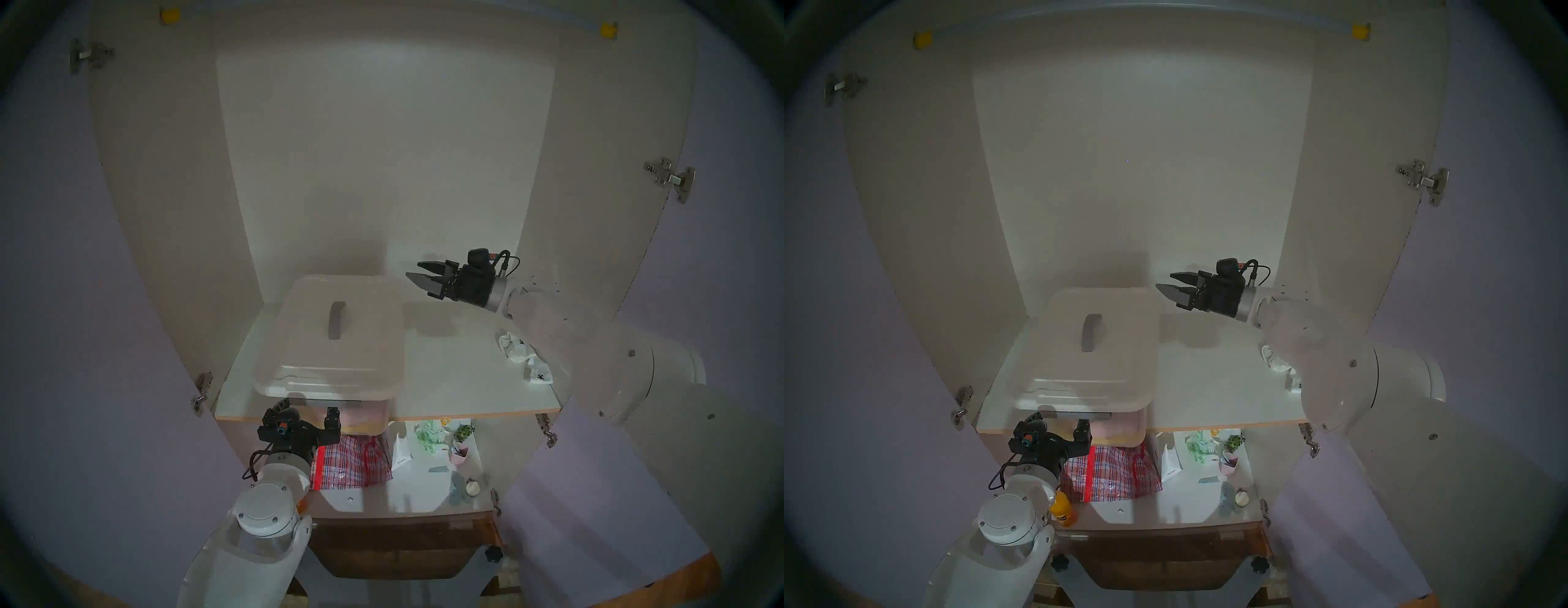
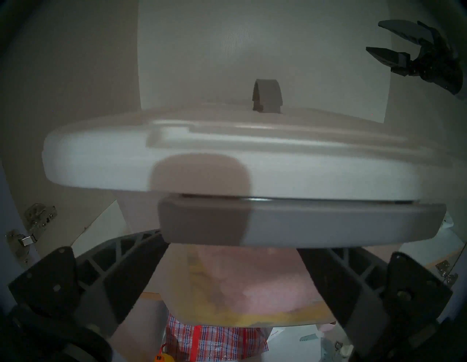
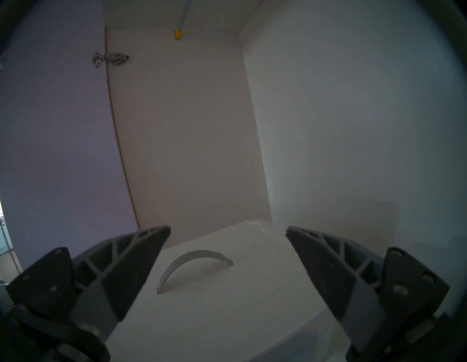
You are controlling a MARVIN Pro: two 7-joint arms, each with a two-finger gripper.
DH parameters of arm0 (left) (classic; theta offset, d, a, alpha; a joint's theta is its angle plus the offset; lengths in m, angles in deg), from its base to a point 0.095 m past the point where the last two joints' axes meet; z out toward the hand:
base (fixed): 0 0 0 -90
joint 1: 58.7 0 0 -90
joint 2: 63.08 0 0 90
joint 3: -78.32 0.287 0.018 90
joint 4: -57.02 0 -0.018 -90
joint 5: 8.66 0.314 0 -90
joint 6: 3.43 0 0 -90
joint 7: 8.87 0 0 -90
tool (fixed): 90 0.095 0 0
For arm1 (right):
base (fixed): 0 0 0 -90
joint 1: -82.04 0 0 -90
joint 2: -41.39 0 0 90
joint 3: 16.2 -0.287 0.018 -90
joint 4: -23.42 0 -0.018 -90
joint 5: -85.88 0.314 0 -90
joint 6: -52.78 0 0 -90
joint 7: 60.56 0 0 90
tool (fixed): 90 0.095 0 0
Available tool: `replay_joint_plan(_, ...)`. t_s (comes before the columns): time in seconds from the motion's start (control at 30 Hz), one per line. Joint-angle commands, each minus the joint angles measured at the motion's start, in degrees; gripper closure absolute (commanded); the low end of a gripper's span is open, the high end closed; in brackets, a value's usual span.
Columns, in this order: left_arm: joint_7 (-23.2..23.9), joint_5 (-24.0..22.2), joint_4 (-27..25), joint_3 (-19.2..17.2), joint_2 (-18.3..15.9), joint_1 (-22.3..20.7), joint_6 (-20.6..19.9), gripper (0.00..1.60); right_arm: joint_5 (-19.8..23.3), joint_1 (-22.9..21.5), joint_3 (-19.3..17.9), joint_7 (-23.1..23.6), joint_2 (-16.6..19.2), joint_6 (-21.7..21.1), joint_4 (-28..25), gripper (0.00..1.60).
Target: Take socks out of the storage bin, place them on top of the cabinet, and put the lid back on the bin
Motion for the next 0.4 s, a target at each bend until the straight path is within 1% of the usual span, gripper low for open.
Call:
replay_joint_plan(0.0, 0.3, 0.12, -2.07, -0.01, -0.03, -1.05, 1.13, 0.0, 0.58, -1.76, -0.59, -0.05, -0.41, -0.02, -0.86, 0.0)
replay_joint_plan(0.37, 0.23, 0.03, -2.08, 0.06, -0.13, -1.06, 1.15, 0.0, 0.28, -1.75, -0.93, -0.03, -0.44, -0.03, -0.87, 0.0)
